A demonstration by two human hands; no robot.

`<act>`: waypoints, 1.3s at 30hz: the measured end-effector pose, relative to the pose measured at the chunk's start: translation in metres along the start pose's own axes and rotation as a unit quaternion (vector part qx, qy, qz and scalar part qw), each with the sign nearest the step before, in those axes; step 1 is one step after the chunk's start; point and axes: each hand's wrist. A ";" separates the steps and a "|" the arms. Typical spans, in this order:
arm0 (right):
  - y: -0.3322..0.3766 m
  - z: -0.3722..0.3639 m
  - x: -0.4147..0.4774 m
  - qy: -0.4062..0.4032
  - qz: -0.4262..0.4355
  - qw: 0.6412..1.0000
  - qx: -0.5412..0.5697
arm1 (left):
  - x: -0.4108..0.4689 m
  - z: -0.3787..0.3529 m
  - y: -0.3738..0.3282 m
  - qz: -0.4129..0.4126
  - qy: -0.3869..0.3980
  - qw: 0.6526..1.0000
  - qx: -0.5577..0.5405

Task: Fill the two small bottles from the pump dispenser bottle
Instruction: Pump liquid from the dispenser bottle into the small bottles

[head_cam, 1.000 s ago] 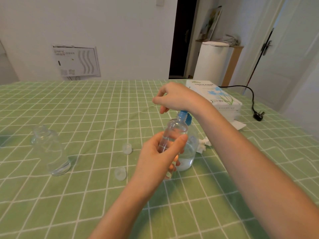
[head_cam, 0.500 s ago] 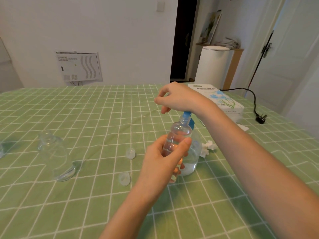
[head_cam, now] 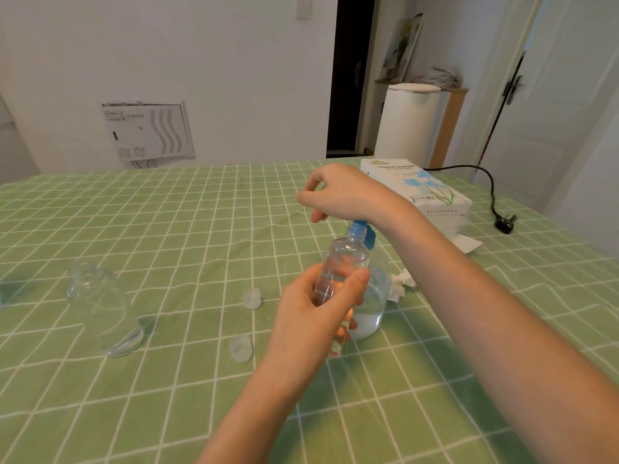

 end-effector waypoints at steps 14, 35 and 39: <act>0.006 0.006 0.000 -0.007 0.000 1.000 -0.009 | 0.000 0.000 -0.002 -0.011 -0.003 1.000 0.003; 0.005 0.007 0.001 -0.014 -0.003 1.000 -0.007 | 0.000 0.000 -0.002 -0.018 -0.002 1.000 -0.005; 0.005 0.006 0.001 -0.004 -0.009 1.000 -0.009 | 0.000 0.001 -0.001 -0.012 -0.003 1.000 -0.005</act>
Point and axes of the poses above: each hand's wrist, its own x-axis towards the middle knuckle, its own z-axis out of the back of the hand, y = z × x, and after that the axes turned 7 degrees about y, right-handed
